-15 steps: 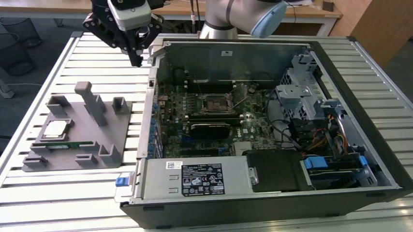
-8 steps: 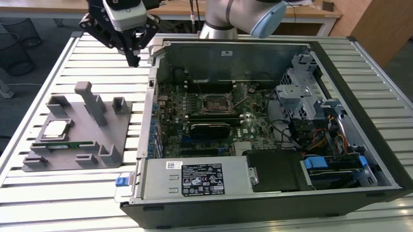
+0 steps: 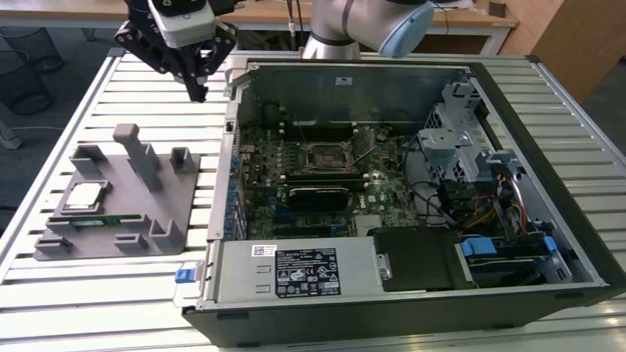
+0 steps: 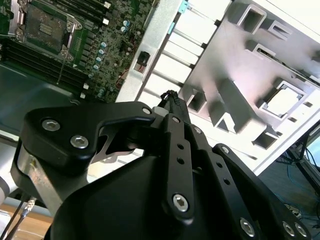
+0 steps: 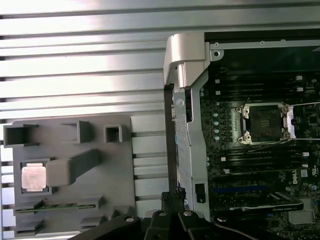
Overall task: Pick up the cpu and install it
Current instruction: 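Reach for the cpu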
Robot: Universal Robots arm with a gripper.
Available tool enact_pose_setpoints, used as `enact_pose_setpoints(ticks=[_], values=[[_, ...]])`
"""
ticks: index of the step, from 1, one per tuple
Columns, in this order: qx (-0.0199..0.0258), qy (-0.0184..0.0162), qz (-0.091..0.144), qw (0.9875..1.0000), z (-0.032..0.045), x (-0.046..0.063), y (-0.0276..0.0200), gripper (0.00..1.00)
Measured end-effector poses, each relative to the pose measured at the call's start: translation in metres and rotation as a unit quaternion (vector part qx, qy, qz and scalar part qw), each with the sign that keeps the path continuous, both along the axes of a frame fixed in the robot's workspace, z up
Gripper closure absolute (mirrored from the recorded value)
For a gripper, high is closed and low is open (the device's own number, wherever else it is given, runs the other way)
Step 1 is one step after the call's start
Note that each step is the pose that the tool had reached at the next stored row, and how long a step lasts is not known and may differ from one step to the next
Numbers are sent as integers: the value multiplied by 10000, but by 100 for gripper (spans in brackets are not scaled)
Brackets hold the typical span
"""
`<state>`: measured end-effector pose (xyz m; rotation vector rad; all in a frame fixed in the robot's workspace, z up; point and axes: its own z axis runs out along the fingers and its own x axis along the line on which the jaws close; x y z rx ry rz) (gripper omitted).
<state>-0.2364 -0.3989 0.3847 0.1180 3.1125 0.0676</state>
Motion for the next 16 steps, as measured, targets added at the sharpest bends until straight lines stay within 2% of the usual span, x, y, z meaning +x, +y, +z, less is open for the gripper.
enact_pose_setpoints(ticks=[16], values=[[0,0,0,10000,-14,-113,0,89]])
